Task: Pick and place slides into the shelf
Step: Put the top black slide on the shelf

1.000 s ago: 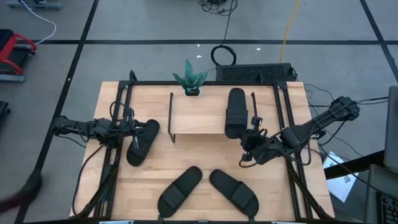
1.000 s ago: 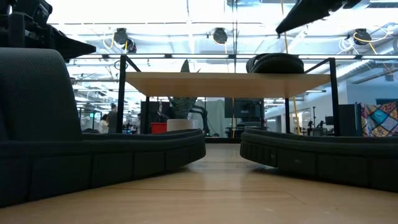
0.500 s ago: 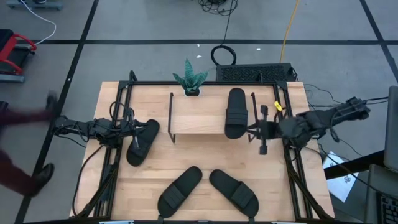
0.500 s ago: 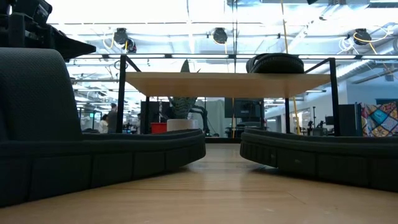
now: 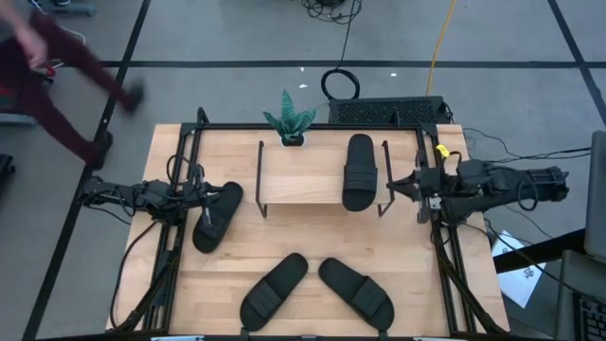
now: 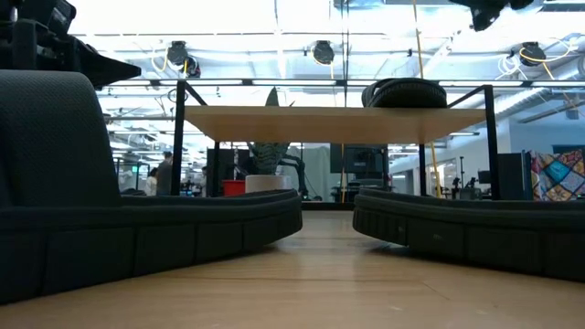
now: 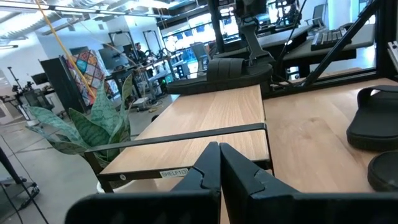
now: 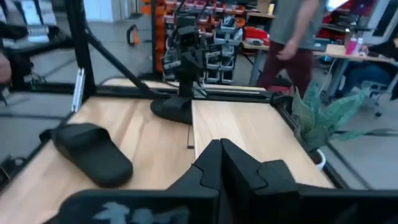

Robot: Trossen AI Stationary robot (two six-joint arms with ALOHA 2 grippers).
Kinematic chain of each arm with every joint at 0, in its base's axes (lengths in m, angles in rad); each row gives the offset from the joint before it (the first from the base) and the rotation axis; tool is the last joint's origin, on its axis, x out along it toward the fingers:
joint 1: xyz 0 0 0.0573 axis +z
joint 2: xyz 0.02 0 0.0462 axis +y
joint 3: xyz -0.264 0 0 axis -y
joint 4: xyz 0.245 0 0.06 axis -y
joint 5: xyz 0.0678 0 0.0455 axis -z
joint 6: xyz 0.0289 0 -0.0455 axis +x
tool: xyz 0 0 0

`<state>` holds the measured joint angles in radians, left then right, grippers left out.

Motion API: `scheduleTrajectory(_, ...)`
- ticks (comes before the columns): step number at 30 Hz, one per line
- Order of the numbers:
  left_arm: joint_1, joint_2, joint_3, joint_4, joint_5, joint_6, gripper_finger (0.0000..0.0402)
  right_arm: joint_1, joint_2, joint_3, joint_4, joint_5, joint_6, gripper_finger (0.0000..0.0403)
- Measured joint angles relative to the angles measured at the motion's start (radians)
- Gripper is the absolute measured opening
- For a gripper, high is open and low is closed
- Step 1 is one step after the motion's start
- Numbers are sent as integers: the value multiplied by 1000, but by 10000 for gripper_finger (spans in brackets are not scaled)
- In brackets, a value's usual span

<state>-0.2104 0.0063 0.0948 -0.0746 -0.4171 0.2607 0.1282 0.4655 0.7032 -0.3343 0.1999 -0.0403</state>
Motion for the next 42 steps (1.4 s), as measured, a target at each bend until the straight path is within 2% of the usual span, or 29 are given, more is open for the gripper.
scheduleTrajectory(6,0,0,0,0,0,-3,1,-30,-80,-116,55,-138,79,0)
scheduleTrajectory(14,0,0,0,-3,0,-20,1,-26,-241,-284,146,-284,85,0)
scheduleTrajectory(22,0,0,0,-4,0,-20,1,-17,-402,-381,162,-257,111,0)
scheduleTrajectory(25,0,0,0,-4,0,-24,1,-17,-440,-426,246,-251,94,0)
scheduleTrajectory(33,0,0,0,-3,0,-37,1,-17,-450,-508,347,-253,4,0)
scheduleTrajectory(42,0,0,0,-3,0,-48,1,-17,-450,-519,376,-257,-14,0)
